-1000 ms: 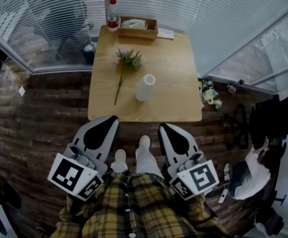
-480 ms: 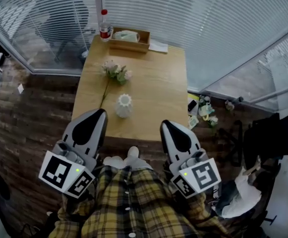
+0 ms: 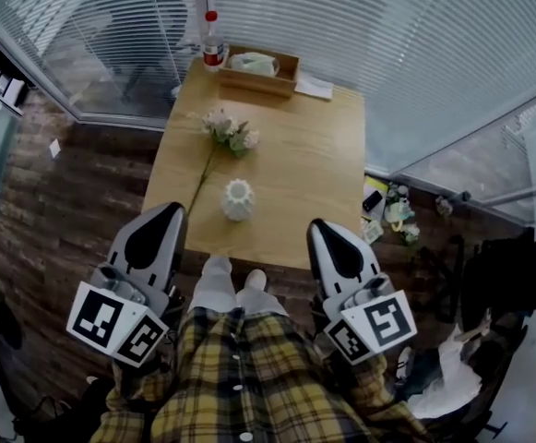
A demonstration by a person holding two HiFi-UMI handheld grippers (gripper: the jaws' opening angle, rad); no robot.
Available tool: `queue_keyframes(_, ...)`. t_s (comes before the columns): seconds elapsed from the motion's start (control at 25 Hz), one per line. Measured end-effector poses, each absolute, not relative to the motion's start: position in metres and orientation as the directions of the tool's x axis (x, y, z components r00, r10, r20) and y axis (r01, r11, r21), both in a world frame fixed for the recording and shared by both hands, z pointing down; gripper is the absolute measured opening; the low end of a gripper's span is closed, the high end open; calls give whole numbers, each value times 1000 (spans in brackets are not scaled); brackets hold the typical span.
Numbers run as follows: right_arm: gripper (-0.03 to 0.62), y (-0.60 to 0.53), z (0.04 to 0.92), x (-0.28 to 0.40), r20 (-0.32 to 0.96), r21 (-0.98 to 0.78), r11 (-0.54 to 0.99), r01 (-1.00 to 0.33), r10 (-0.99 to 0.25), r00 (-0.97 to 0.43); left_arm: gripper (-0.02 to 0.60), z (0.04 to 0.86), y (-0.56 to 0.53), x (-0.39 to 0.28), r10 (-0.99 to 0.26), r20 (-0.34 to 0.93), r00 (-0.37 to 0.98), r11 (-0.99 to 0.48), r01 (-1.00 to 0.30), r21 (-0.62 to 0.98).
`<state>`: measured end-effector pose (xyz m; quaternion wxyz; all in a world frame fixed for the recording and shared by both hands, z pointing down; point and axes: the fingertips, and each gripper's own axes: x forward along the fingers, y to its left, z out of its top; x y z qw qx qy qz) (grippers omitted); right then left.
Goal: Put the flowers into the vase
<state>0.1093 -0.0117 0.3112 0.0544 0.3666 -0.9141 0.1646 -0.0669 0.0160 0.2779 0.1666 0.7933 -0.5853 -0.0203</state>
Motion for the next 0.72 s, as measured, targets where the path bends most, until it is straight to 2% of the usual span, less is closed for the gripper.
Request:
queue_keyframes(0.24,12,-31,308,99,215,-248,658,-711,-678,-703,9,276,-4,-81,-931,147,335,-284,-915,287)
queue_keyframes(0.72,12,-99,299,54,217,-220,572,-790,-761,-611,9,274,-88,-118,-871,139,472,-420,-860,288)
